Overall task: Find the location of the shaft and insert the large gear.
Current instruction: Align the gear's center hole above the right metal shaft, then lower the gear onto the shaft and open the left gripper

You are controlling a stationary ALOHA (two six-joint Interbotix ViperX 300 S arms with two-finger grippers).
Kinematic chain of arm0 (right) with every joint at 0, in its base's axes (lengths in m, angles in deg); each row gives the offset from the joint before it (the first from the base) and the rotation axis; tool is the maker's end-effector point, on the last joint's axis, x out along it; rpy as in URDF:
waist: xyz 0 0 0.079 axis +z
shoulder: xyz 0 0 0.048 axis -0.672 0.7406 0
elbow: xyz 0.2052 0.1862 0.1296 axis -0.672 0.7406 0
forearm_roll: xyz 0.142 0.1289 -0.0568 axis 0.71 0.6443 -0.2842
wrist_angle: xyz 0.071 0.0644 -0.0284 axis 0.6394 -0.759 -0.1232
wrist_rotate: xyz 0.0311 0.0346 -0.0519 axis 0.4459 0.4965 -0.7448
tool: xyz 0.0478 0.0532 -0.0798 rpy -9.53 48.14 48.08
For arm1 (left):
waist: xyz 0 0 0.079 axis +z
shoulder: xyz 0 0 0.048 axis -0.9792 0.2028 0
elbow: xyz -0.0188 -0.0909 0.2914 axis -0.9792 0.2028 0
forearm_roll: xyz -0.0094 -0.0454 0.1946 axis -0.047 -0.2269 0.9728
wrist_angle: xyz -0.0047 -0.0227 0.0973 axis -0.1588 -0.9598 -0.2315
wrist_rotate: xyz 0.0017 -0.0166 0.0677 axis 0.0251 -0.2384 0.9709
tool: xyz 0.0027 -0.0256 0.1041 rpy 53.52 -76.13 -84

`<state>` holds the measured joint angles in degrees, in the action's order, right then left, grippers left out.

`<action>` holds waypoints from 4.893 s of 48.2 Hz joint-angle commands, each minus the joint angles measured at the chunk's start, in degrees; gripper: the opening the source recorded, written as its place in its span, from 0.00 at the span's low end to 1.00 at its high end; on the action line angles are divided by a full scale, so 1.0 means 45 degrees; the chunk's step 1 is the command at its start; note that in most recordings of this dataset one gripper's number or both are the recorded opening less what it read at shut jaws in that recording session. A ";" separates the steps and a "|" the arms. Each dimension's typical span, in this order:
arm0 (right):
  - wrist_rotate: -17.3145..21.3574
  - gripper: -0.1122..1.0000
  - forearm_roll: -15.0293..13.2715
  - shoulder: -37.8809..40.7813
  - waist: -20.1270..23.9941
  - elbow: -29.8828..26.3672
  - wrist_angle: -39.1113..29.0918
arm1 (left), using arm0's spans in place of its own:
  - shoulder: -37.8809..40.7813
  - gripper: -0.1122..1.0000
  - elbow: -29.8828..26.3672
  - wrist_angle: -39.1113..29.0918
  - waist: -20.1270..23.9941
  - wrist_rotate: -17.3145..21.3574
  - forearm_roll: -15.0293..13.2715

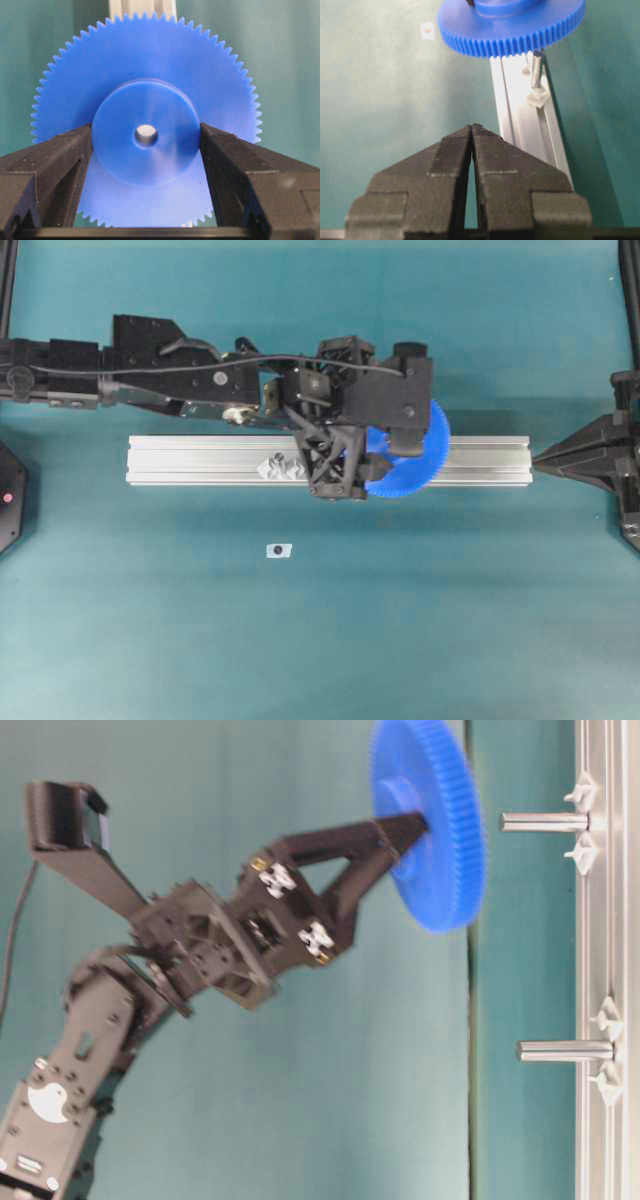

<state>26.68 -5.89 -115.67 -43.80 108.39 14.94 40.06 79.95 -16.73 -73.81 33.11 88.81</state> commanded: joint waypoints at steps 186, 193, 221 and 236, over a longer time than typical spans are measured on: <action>0.0137 0.19 -0.0137 -0.0312 -0.0254 0.0117 0.0059 | 0.2168 0.85 -0.4258 -0.5449 0.0762 0.1133 0.0098; 0.0137 0.19 -0.0137 -0.0371 -0.0254 0.0117 0.0059 | 0.2188 0.85 -0.4160 -0.5547 0.0742 0.1113 0.0098; 0.0137 0.19 -0.0137 -0.0391 -0.0254 0.0117 0.0039 | 0.2598 0.85 -0.3887 -0.5527 0.0664 0.0684 0.0059; 0.0137 0.19 -0.0137 -0.0391 -0.0254 0.0098 0.0059 | 0.2246 0.85 -0.4297 -0.5781 0.1035 0.0703 0.0059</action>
<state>26.68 -6.50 -117.78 -44.86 109.53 14.85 53.25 62.63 -42.66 -69.16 36.36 88.99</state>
